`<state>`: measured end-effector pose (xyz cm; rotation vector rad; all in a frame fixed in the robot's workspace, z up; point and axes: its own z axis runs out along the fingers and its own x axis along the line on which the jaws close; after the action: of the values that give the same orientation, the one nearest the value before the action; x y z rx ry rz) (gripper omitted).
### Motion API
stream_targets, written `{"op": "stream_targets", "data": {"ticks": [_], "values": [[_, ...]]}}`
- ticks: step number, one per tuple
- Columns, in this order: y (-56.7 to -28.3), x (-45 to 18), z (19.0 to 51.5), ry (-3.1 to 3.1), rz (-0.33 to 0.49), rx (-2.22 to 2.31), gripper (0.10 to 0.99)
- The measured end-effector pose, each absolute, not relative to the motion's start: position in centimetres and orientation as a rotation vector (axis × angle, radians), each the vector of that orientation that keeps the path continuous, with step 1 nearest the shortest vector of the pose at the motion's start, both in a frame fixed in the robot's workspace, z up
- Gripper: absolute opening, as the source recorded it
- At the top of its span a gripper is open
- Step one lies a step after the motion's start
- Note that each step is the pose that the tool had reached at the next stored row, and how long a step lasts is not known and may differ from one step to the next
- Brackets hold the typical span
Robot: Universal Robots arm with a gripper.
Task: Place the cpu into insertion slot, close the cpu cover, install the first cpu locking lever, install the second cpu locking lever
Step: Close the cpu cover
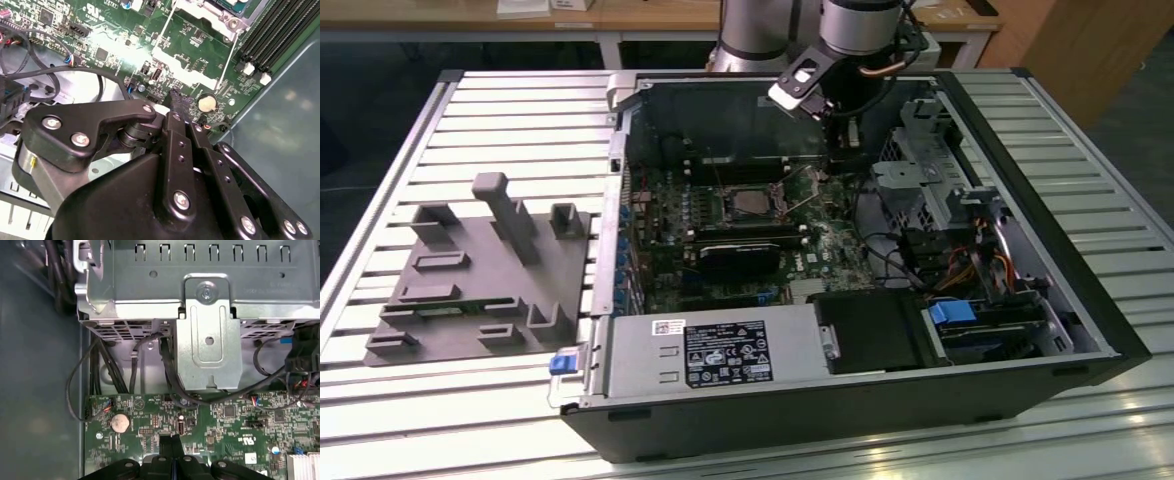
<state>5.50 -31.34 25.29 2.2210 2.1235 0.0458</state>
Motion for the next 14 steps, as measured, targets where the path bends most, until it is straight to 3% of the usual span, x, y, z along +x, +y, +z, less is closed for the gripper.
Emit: {"op": "stream_targets", "data": {"ticks": [14], "values": [[-31.3, 5.8, 23.6, 2.133, 0.023, 2.231, 0.102]]}}
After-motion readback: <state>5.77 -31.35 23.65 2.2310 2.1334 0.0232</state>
